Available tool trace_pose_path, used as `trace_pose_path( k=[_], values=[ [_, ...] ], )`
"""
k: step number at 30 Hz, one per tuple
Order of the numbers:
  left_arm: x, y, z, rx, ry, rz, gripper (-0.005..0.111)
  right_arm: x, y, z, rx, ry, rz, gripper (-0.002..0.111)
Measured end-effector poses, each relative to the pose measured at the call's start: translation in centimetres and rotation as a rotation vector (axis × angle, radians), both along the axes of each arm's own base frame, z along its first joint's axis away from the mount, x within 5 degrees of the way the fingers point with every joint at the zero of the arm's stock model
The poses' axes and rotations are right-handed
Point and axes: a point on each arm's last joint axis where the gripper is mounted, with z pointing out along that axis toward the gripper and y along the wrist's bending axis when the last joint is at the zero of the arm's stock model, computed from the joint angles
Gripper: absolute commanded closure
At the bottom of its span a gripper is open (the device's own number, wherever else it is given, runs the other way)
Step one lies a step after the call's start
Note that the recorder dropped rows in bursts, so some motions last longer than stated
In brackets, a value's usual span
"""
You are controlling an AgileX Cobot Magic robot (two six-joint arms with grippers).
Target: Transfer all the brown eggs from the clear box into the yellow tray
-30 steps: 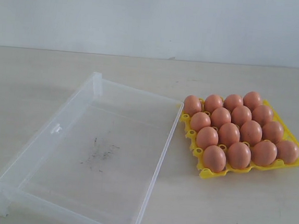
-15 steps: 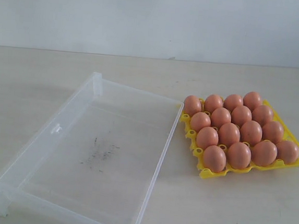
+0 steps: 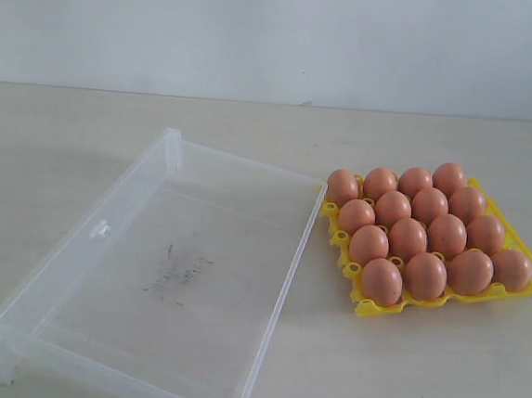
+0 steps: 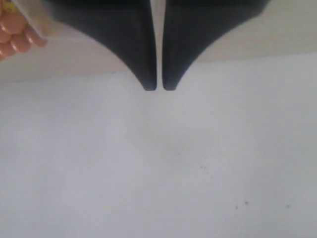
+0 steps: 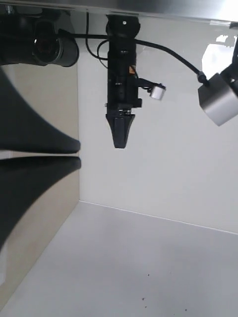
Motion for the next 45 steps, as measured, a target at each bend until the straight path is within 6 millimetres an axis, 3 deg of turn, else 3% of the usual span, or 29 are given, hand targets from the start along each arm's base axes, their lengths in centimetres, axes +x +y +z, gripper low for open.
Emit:
trace_pose_path(
  k=[8, 15, 31, 45],
  values=[
    [1.4, 0.3, -4.3, 0.001, 0.073, 0.072, 0.103, 0.0, 0.0, 0.0, 0.000, 0.000, 0.000, 0.108],
    [1.8, 0.4, -6.1, 0.060, 0.085, 0.094, 0.103, 0.0, 0.0, 0.0, 0.000, 0.000, 0.000, 0.108],
    [1.8, 0.7, -6.5, 0.125, 0.083, 0.124, 0.103, 0.0, 0.0, 0.0, 0.000, 0.000, 0.000, 0.108],
    [1.8, 0.9, -7.4, 0.099, 0.187, 0.143, 0.103, 0.0, 0.0, 0.0, 0.000, 0.000, 0.000, 0.108]
  ],
)
